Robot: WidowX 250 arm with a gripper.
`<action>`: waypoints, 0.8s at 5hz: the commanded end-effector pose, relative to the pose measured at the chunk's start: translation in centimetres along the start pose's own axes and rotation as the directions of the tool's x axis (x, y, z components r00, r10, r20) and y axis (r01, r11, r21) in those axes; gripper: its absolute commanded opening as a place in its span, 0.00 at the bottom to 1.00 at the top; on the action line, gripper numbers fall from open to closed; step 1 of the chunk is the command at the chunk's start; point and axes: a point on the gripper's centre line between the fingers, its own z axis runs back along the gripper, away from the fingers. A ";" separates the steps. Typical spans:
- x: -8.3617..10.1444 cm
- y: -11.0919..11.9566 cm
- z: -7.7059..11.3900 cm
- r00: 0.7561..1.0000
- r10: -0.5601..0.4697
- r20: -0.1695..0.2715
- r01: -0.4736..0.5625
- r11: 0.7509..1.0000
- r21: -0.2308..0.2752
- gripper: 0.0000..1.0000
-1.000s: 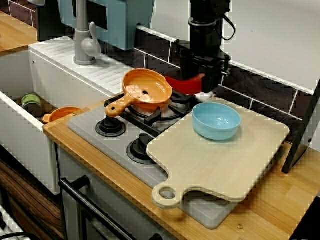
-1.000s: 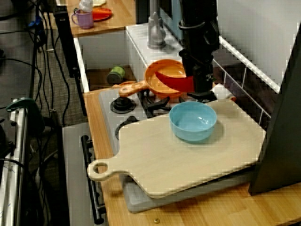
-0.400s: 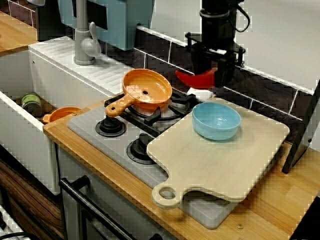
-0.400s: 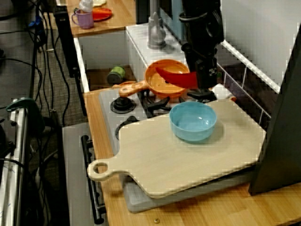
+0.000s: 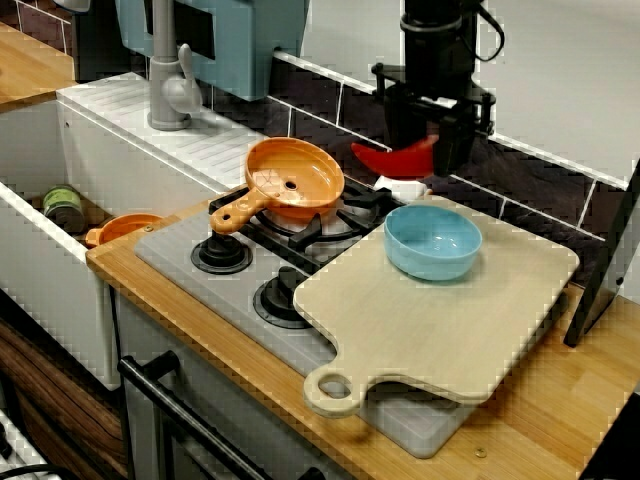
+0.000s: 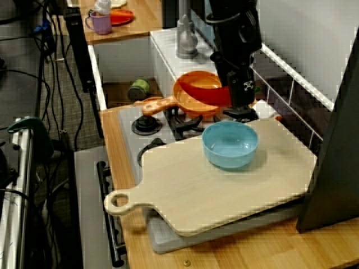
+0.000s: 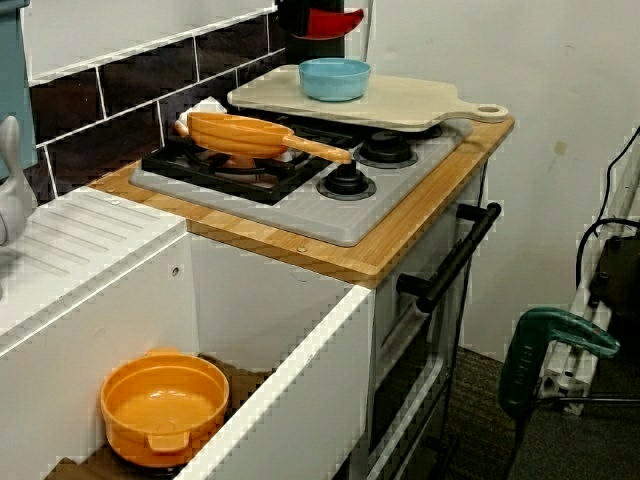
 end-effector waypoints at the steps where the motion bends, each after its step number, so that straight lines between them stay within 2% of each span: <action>1: 0.2 -1.3 1.4 0.998 -0.026 0.062 0.026 1.000 0.002 0.00; 4: 0.2 -1.9 -0.5 0.998 -0.032 0.048 0.031 0.999 0.024 0.00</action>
